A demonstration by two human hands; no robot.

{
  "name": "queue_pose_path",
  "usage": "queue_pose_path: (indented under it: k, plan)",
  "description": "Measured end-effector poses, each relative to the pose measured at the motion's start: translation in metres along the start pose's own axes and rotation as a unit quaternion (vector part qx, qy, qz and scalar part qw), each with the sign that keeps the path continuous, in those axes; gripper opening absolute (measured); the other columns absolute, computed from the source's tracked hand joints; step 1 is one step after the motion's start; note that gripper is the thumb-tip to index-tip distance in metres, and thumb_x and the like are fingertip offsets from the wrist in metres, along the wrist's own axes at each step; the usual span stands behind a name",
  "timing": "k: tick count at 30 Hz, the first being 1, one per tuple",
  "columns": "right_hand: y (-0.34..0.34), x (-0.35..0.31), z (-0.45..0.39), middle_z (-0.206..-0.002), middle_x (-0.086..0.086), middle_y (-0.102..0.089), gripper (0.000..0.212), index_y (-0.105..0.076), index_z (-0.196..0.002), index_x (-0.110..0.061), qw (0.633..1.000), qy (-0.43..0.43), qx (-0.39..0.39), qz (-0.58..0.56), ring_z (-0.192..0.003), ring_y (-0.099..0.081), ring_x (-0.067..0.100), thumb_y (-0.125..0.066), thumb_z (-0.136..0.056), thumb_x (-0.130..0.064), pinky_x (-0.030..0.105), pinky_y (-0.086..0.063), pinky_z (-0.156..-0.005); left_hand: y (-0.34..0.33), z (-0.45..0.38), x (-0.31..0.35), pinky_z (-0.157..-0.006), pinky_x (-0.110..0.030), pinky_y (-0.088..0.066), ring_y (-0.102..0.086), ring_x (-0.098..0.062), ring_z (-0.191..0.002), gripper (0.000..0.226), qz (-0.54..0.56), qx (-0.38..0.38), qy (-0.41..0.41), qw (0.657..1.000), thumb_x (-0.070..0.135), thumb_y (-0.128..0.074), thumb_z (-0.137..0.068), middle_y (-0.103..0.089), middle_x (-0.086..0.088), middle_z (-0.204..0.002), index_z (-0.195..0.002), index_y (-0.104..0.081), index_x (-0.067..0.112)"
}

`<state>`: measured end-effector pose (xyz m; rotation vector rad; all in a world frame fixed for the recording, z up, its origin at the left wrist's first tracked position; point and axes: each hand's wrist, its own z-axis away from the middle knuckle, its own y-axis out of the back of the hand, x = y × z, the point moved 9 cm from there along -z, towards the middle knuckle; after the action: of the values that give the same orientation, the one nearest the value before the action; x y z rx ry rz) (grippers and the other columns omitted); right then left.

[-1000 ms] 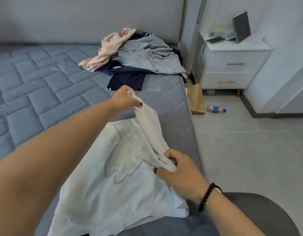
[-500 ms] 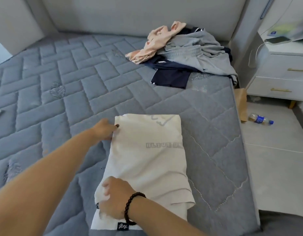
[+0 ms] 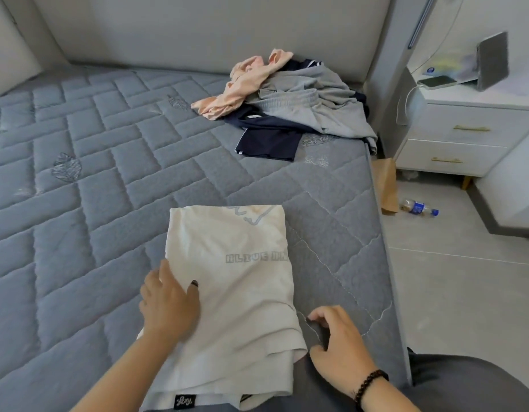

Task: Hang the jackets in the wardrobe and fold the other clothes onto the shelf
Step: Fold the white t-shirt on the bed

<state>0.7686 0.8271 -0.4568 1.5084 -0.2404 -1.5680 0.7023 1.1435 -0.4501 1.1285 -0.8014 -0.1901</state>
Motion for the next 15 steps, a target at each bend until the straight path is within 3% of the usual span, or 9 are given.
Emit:
queue_pose_path:
  k: [3,7,9,13,15]
  plan:
    - [-0.014,-0.009,0.010,-0.109,-0.021,-0.040,0.036,-0.040,-0.102,-0.039,0.999,0.020,-0.038,0.016,-0.103,-0.042,-0.001,-0.054,-0.077,-0.017,0.017,-0.040,-0.089,-0.007,0.028,0.042,-0.116,-0.048,-0.012,-0.007,-0.031,-0.146,0.070,-0.080,0.030,-0.116,0.990,0.038,-0.044,-0.097,-0.004,-0.011,-0.160,-0.154,-0.010,0.018]
    - [-0.014,-0.024,0.019,-0.107,-0.015,-0.052,0.013,-0.053,-0.104,-0.030,0.997,0.043,0.009,0.060,-0.106,-0.042,0.006,-0.049,-0.092,-0.030,0.025,-0.043,-0.086,-0.057,0.069,0.102,-0.120,-0.040,-0.001,0.007,-0.019,-0.149,0.062,-0.146,-0.080,-0.325,0.931,0.046,-0.026,-0.101,0.006,-0.002,-0.162,-0.154,0.000,0.028]
    - [-0.010,-0.029,0.019,-0.110,-0.009,-0.055,0.021,-0.058,-0.108,-0.023,0.994,0.044,0.034,0.097,-0.109,-0.045,0.009,-0.041,-0.097,-0.028,0.023,-0.042,-0.082,-0.078,0.084,0.127,-0.119,-0.042,0.004,0.013,-0.017,-0.149,0.058,-0.174,-0.118,-0.392,0.896,0.046,-0.023,-0.102,0.010,0.001,-0.162,-0.154,0.000,0.033]
    - [-0.006,-0.034,0.031,-0.108,0.000,-0.058,0.024,-0.063,-0.098,-0.014,0.980,0.056,0.032,0.189,-0.107,-0.051,0.015,-0.039,-0.094,-0.017,0.026,-0.040,-0.073,-0.108,0.079,0.146,-0.118,-0.052,0.007,0.014,-0.019,-0.149,0.056,-0.253,-0.174,-0.389,0.869,0.048,-0.018,-0.102,0.012,0.001,-0.162,-0.154,-0.001,0.036]
    - [-0.004,-0.043,0.045,-0.084,-0.001,-0.065,0.009,-0.067,-0.073,-0.016,0.966,0.103,0.023,0.238,-0.083,-0.061,0.014,-0.067,-0.075,-0.024,0.022,-0.034,-0.056,-0.118,0.074,0.141,-0.117,-0.052,0.009,0.016,-0.018,-0.148,0.057,-0.281,-0.194,-0.379,0.860,0.052,-0.015,-0.101,0.016,0.002,-0.162,-0.154,0.000,0.037]
